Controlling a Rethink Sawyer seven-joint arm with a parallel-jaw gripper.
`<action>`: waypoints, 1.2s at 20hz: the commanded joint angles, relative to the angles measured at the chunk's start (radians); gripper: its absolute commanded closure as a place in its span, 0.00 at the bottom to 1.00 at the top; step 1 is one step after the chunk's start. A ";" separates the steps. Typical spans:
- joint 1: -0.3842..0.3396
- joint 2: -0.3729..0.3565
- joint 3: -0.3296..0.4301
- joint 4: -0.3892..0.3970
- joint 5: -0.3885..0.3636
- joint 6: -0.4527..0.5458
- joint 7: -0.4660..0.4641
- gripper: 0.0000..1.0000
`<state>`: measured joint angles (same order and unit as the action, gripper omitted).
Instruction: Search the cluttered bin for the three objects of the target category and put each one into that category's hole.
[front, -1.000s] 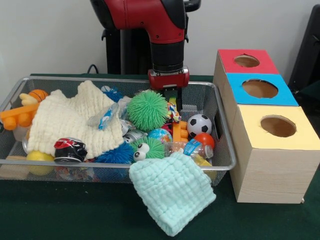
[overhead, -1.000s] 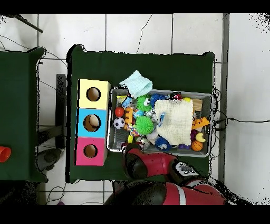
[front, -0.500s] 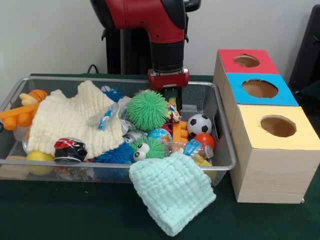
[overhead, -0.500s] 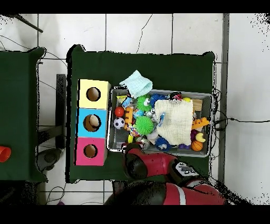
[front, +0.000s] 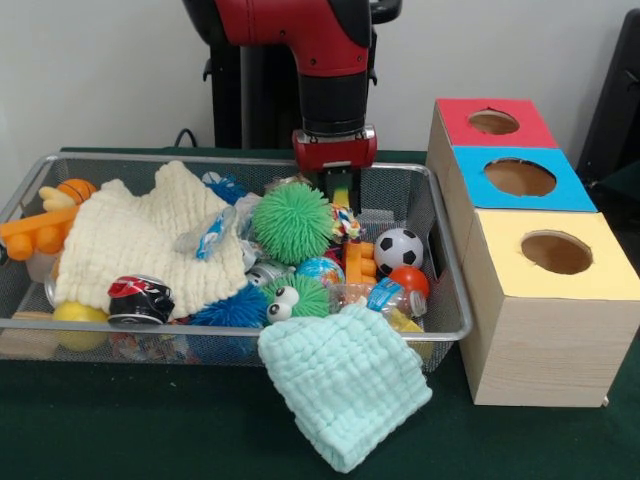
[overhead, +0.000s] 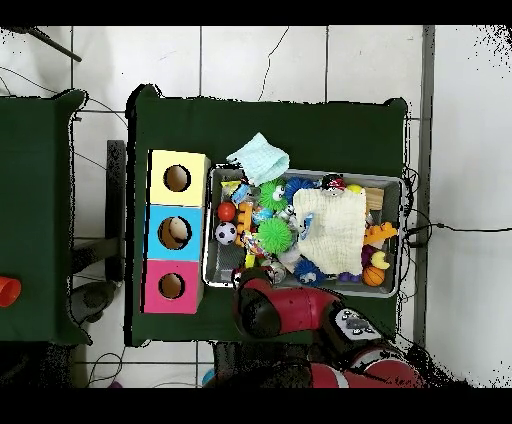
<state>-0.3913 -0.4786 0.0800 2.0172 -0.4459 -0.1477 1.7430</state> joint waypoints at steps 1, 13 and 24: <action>-0.006 -0.091 0.046 -0.034 0.011 0.117 0.087 1.00; -0.009 -0.149 0.066 -0.015 0.024 0.175 0.101 1.00; -0.011 -0.136 0.059 -0.016 0.009 0.123 0.116 0.00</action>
<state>-0.3910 -0.6138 0.0808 2.0193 -0.4465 -0.0656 1.7430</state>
